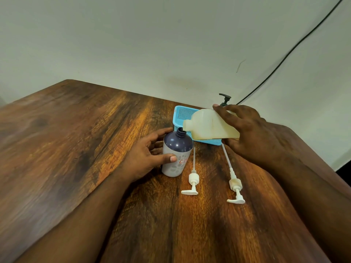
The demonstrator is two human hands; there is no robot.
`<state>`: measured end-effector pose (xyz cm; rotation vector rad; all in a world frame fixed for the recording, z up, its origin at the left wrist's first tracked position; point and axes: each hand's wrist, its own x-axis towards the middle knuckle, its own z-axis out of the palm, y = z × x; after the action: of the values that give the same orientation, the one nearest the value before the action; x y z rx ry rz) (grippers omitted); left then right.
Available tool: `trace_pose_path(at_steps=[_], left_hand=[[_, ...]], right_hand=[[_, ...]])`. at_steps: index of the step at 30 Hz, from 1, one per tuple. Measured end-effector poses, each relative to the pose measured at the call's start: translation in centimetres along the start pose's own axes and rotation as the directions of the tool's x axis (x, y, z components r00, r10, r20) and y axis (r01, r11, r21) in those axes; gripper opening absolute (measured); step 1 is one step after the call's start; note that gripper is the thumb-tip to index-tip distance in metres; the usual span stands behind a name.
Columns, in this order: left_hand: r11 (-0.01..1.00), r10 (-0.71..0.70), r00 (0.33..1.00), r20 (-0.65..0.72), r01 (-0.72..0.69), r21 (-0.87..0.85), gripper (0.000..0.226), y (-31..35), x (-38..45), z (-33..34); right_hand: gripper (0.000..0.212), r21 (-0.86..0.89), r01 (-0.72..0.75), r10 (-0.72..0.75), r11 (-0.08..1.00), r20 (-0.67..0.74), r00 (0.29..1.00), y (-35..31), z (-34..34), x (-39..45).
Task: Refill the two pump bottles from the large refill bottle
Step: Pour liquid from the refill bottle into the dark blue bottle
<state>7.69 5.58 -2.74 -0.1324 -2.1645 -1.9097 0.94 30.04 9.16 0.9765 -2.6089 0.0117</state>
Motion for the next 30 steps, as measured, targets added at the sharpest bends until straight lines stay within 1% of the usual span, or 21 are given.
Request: trace_pose_path(at_steps=[6, 30], left_hand=[[1.0, 0.0, 1.0, -0.006, 0.0, -0.001, 0.076, 0.05, 0.0, 0.09], [1.0, 0.01, 1.0, 0.001, -0.01, -0.024, 0.075, -0.1, -0.02, 0.13]], right_hand=[[0.09, -0.002, 0.003, -0.003, 1.0, -0.018, 1.0, 0.05, 0.06, 0.0], [0.09, 0.016, -0.01, 0.01, 1.0, 0.002, 1.0, 0.08, 0.1, 0.05]])
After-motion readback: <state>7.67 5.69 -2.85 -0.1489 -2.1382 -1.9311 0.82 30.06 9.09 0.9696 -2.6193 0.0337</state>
